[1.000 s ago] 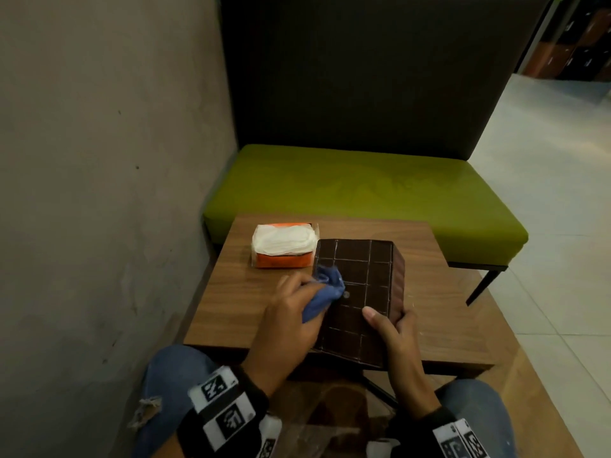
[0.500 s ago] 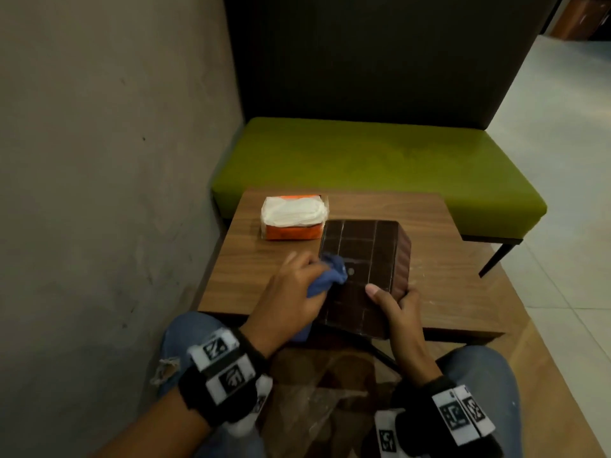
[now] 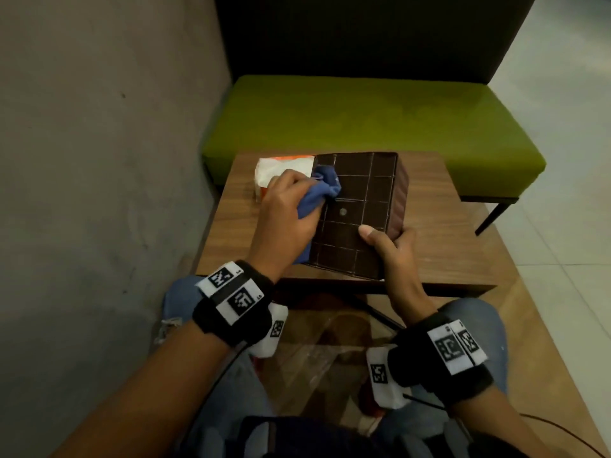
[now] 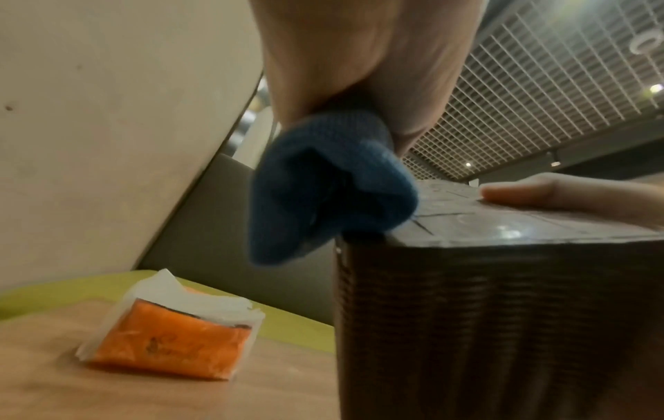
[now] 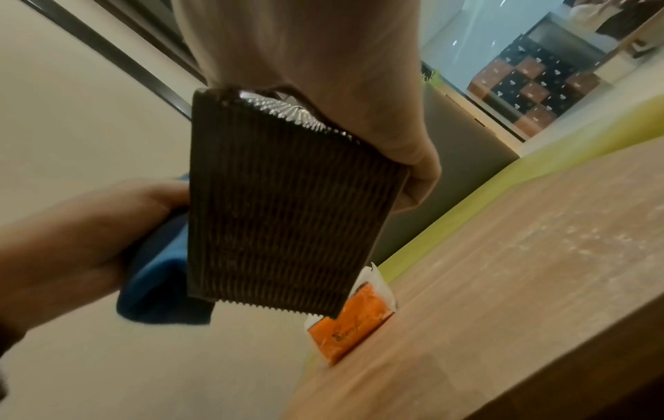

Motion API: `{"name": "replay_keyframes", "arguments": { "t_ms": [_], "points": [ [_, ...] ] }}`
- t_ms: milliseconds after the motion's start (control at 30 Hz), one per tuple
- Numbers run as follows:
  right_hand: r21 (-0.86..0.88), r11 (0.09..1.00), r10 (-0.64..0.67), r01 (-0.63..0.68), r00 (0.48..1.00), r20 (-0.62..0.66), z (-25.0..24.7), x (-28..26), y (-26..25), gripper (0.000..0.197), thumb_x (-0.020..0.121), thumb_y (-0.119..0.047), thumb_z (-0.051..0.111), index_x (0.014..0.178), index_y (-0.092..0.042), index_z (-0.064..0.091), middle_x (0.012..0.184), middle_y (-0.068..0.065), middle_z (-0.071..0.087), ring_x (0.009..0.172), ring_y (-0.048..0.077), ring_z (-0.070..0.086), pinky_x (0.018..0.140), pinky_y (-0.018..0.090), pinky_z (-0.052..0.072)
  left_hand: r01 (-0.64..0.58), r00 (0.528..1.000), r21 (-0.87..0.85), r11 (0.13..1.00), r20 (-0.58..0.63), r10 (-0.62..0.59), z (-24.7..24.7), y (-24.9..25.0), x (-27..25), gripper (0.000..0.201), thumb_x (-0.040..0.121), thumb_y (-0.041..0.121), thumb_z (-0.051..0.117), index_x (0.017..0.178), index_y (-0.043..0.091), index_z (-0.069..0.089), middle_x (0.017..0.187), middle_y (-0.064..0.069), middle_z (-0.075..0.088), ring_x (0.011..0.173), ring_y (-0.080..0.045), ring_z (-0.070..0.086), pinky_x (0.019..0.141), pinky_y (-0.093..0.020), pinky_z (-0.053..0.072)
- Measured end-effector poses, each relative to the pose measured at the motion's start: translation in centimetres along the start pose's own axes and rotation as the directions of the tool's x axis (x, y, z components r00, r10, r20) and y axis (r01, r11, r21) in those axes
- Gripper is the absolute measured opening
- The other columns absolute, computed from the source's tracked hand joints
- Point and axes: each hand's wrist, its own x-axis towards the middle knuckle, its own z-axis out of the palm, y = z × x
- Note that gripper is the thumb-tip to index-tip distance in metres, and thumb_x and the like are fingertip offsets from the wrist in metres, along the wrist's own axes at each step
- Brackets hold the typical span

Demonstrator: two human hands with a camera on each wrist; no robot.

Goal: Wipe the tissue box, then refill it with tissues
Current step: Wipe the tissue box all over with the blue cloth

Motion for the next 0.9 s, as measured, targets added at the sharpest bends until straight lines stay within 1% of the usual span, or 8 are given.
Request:
{"name": "replay_keyframes", "arguments": {
  "t_ms": [100,200,333,400,567,700,767,900],
  "points": [
    [0.072,0.997,-0.012,0.015,0.999,-0.044,-0.4,0.3,-0.4,0.083,0.051,-0.048,0.076,0.116,-0.014,0.039,0.117,0.006,0.056,0.103,0.022,0.064,0.080,0.038,0.057,-0.044,0.997,0.018,0.999,0.064,0.043,0.4,0.4,-2.6,0.021,0.081,0.003,0.064,0.101,0.008,0.069,0.098,-0.007,0.057,0.094,-0.022,0.054,0.080,-0.032,0.045],
    [0.010,1.000,-0.009,0.010,1.000,-0.026,-0.8,0.3,-0.2,0.093,0.049,-0.053,0.075,0.124,-0.016,0.034,0.120,0.004,0.053,0.107,0.023,0.062,0.087,0.044,0.056,-0.046,0.987,-0.005,0.999,0.155,0.046,0.0,0.2,-4.4,0.024,0.082,0.006,0.063,0.103,0.014,0.069,0.100,-0.002,0.058,0.096,-0.017,0.052,0.080,-0.023,0.042],
    [0.025,1.000,0.003,-0.004,1.000,0.007,0.4,-0.3,0.7,0.088,0.053,-0.051,0.076,0.124,-0.019,0.035,0.121,0.003,0.055,0.108,0.023,0.063,0.089,0.048,0.055,0.021,0.999,-0.005,1.000,-0.036,-0.021,-0.3,-0.3,-0.7,0.019,0.082,0.008,0.061,0.099,0.007,0.069,0.096,-0.009,0.058,0.094,-0.023,0.056,0.081,-0.033,0.045],
    [0.075,0.997,0.016,-0.016,1.000,0.006,0.3,-0.2,0.7,0.083,0.055,-0.047,0.077,0.122,-0.017,0.038,0.120,0.006,0.057,0.105,0.025,0.065,0.088,0.049,0.056,0.005,0.998,-0.001,1.000,-0.055,-0.005,-0.1,0.0,-1.1,0.020,0.082,0.008,0.061,0.100,0.007,0.068,0.096,-0.009,0.057,0.093,-0.023,0.056,0.080,-0.033,0.045],
    [-0.025,0.999,-0.043,0.043,0.999,-0.009,-1.2,0.1,0.3,0.090,0.052,-0.052,0.076,0.125,-0.018,0.035,0.119,0.002,0.055,0.106,0.019,0.062,0.089,0.045,0.056,0.015,0.988,-0.114,0.993,0.155,0.003,0.5,-0.8,-6.3,0.022,0.083,0.021,0.056,0.101,0.028,0.066,0.100,0.004,0.057,0.097,-0.008,0.053,0.082,-0.018,0.041],
    [-0.144,0.985,-0.089,0.093,0.995,0.038,-0.4,-0.1,0.6,0.088,0.053,-0.059,0.077,0.122,-0.027,0.033,0.124,0.003,0.050,0.111,0.019,0.058,0.091,0.045,0.054,0.127,0.988,-0.182,0.975,-0.066,-0.141,0.3,-1.6,-2.7,0.017,0.084,0.013,0.062,0.101,0.014,0.066,0.103,-0.005,0.060,0.093,0.003,0.053,0.081,-0.013,0.040],
    [-0.138,0.986,-0.089,0.094,0.995,0.037,0.0,-0.1,0.5,0.085,0.053,-0.059,0.076,0.120,-0.027,0.033,0.126,0.004,0.050,0.111,0.020,0.058,0.090,0.045,0.054,0.129,0.979,-0.180,0.975,-0.136,-0.155,0.5,-0.8,-1.2,0.022,0.085,0.015,0.061,0.104,0.006,0.065,0.104,-0.011,0.060,0.096,-0.005,0.055,0.084,-0.016,0.044],
    [-0.102,0.991,-0.080,0.083,0.996,0.029,0.1,0.0,0.1,0.081,0.050,-0.055,0.074,0.114,-0.024,0.036,0.125,0.008,0.050,0.109,0.022,0.059,0.088,0.044,0.055,-0.054,0.999,-0.100,0.994,0.003,0.054,1.3,2.4,-2.5,0.024,0.082,0.012,0.065,0.106,0.007,0.067,0.102,-0.006,0.057,0.098,-0.014,0.052,0.084,-0.017,0.043]
  ]
}}
